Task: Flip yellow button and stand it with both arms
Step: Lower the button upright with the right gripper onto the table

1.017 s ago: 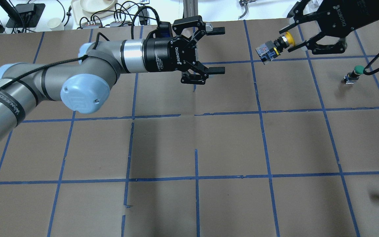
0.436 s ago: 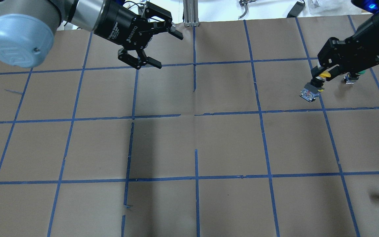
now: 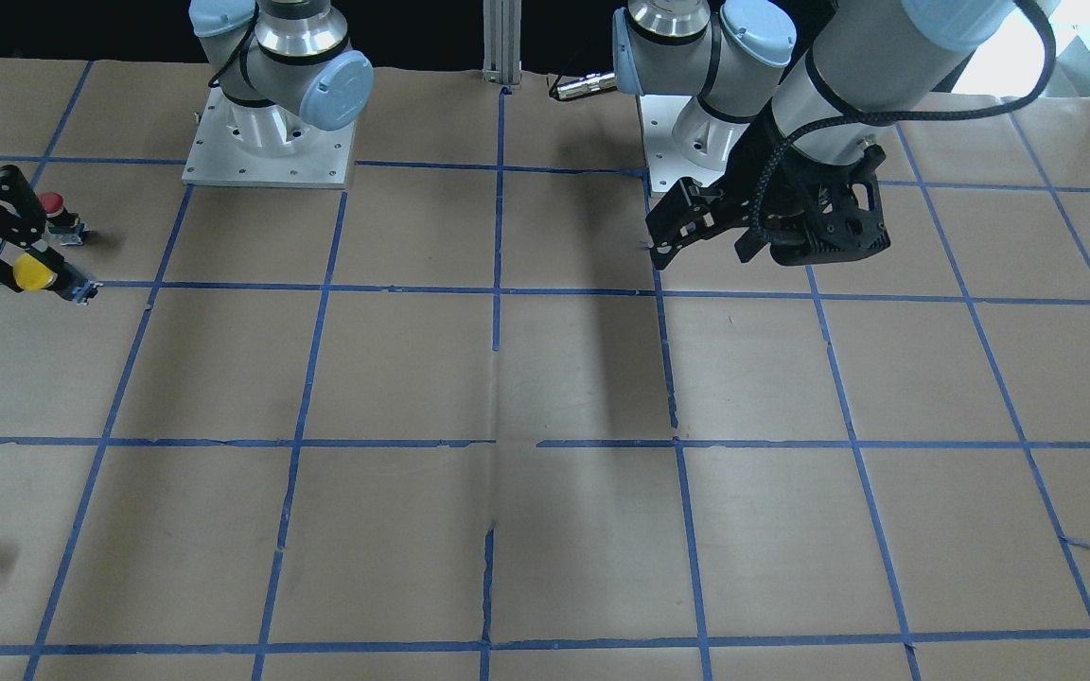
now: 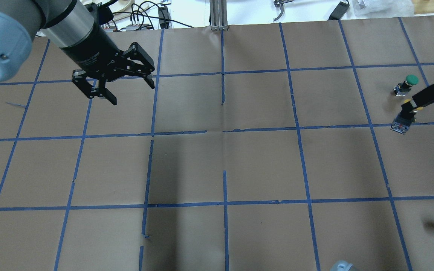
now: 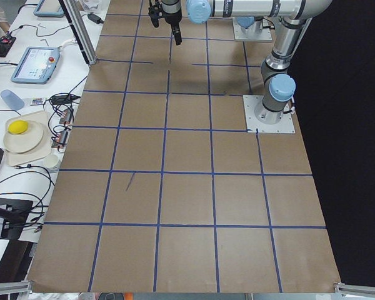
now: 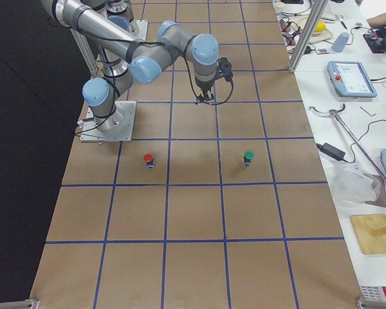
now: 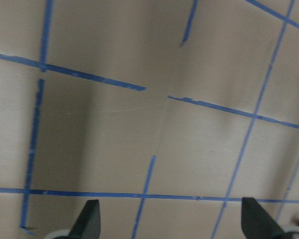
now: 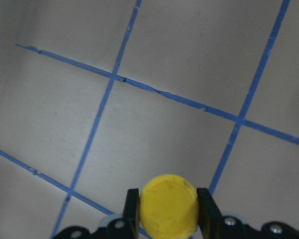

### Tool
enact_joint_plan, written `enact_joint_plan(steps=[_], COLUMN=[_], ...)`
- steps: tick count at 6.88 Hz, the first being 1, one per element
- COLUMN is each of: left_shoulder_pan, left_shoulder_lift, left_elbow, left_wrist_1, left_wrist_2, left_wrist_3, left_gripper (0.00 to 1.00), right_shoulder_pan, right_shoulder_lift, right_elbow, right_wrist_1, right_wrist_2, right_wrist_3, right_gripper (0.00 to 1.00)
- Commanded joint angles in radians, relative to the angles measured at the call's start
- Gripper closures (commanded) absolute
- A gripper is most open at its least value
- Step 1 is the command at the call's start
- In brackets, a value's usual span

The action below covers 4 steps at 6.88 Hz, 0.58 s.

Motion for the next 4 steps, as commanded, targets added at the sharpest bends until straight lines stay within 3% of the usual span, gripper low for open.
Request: enact_joint_plan(steps=[1, 2, 4], left_shoulder_pan=[-0.002, -0.002, -0.002], left_shoulder_lift=[0.042, 0.046, 0.069], left_elbow=[-0.046, -0.057, -0.058], left_wrist_1=[0.063, 0.162, 0.182], left_wrist_2=[0.157, 0.158, 0.149], left_wrist_3=[0.100, 0.105, 0.105], left_gripper=[0.00, 0.00, 0.00], right_shoulder_pan=[-0.177, -0.235, -0.329], right_shoulder_lift=[0.004, 0.012, 0.116], right_elbow=[0.110, 0.120, 0.118], right_wrist_1=[-0.134, -0.133, -0.148], right_wrist_2=[0.007, 0.014, 0.050], right_wrist_3=[-0.420, -0.569, -0.735], right_gripper=[0.89, 0.89, 0.89])
